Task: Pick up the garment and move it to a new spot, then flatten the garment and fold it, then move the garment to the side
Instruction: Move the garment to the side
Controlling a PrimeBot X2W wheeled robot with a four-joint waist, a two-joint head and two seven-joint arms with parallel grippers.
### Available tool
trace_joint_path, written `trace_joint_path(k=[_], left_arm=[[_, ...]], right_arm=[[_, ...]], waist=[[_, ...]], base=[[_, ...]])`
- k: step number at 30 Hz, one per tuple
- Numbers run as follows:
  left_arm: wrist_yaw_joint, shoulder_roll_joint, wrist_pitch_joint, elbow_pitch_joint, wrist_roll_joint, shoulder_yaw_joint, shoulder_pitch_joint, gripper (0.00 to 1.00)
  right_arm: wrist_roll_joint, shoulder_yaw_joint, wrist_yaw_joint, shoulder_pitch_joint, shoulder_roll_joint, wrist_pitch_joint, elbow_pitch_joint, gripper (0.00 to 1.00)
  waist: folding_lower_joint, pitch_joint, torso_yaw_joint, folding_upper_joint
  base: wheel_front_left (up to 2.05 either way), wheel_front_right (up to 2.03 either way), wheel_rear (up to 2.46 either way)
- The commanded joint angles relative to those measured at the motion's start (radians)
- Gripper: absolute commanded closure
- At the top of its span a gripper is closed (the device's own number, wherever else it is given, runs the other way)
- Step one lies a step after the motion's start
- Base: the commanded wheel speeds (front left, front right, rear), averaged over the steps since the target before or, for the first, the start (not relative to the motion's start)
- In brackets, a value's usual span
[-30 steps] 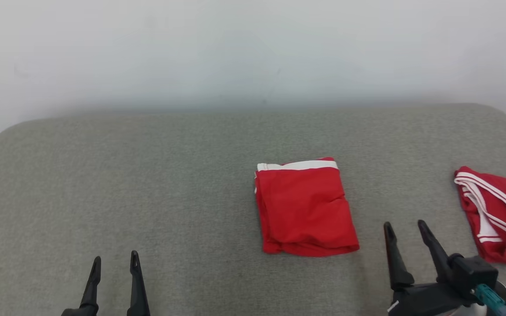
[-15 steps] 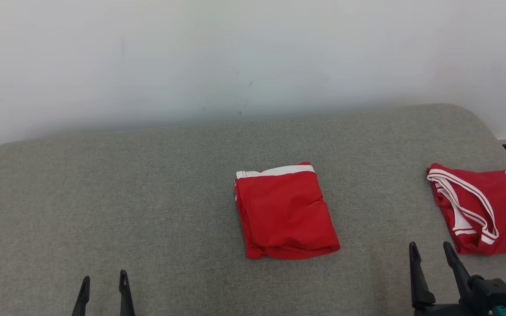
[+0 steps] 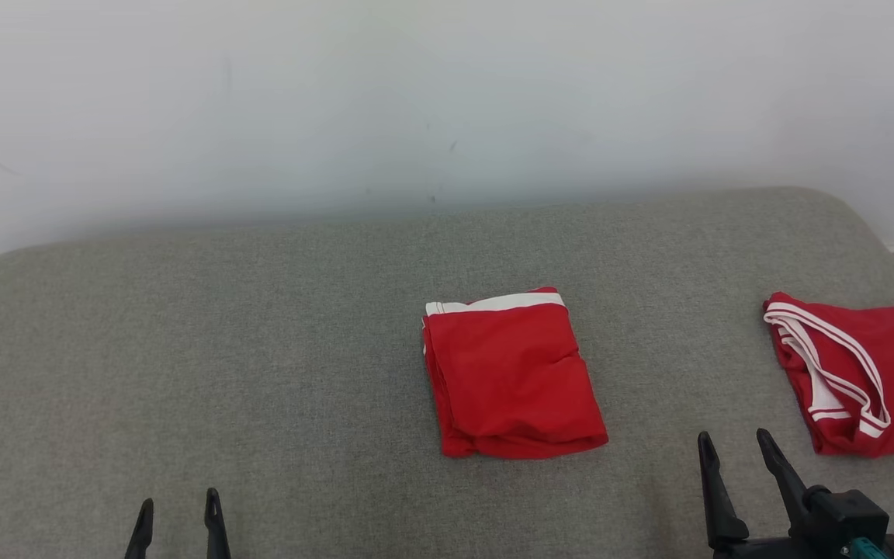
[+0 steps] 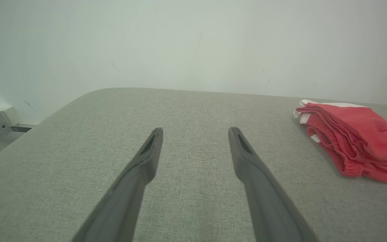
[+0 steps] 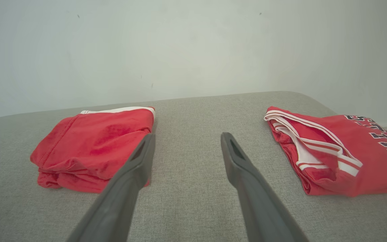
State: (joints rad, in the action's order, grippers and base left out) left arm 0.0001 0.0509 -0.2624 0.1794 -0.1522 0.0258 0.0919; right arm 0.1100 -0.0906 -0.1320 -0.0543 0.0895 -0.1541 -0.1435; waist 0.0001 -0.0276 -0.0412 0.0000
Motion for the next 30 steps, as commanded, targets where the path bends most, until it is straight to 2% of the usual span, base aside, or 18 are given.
trace_joint_path(k=[1,25,28,30], left_arm=[[0.001,-0.001,-0.003,0.003,0.008,0.001,0.002,0.0],[0.0,-0.001,-0.003,-0.009,0.02,-0.007,-0.008,0.0],[0.002,-0.001,-0.003,-0.011,0.019,-0.01,-0.009,0.0],[0.003,-0.001,-0.003,-0.012,0.02,-0.014,-0.011,0.0]], right_arm=[[-0.002,0.004,0.003,0.004,0.005,0.001,0.003,0.0],[0.002,0.019,0.003,0.028,0.018,0.02,0.019,0.0],[0.011,0.021,0.003,0.062,0.028,0.059,0.039,0.0],[0.024,0.029,0.003,0.092,0.042,0.137,0.04,0.0]], waist=[[-0.0001,0.001,0.001,0.0],[-0.0001,0.014,0.015,0.0],[-0.0001,0.02,0.016,0.0],[-0.0001,0.026,0.018,0.0]], base=[[0.0,0.0,0.0],[0.0,0.0,0.0],[0.0,0.0,0.0],[0.0,0.0,0.0]])
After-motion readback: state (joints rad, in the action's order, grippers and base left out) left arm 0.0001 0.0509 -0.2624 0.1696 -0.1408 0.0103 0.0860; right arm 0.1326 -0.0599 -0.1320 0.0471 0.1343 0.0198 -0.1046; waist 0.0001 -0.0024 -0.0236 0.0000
